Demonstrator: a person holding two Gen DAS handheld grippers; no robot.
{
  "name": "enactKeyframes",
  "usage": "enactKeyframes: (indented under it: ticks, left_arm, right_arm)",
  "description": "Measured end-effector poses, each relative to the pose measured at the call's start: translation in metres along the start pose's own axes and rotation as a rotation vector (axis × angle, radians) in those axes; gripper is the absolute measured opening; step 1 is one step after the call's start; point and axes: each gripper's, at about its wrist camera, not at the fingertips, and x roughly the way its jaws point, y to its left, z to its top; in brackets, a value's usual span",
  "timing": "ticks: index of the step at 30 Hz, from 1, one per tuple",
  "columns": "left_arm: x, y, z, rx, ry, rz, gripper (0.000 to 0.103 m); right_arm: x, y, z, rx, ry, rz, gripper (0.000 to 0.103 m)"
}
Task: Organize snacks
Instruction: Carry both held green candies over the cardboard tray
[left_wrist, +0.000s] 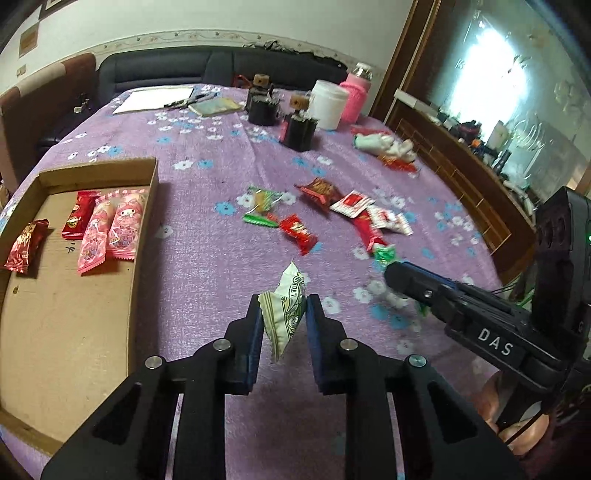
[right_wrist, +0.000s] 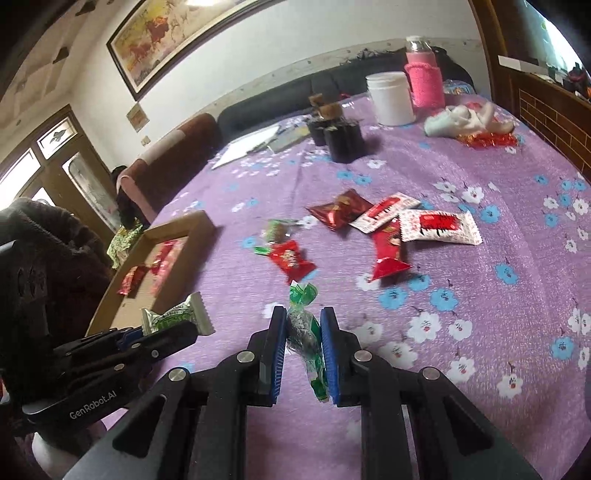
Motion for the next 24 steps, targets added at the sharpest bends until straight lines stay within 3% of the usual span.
enactKeyframes:
  ticks: [8,11,15,24]
  left_arm:
    - [-0.015,-0.02,0.0,0.01,-0.012,-0.054,0.02]
    - [-0.006,-0.019,0.006,-0.005,-0.001,-0.053,0.02]
    - [-0.011,-0.014,-0.012,-0.022,0.019,-0.053,0.02]
    - [-0.025,0.011,-0.032,-0.103,0.017,-0.039,0.02]
  right_arm:
    - [-0.021,0.008,-0.001,0.046,-0.013,0.05,0.019]
    - [-0.028,-0.002,0.006,0.06,-0.042,0.015,0.019]
    - [-0.035,-0.012,0.007,0.077,-0.045,-0.002,0.019]
    - [-0.017,0.021,-0.011,0.03,0.002,0.05,0.019]
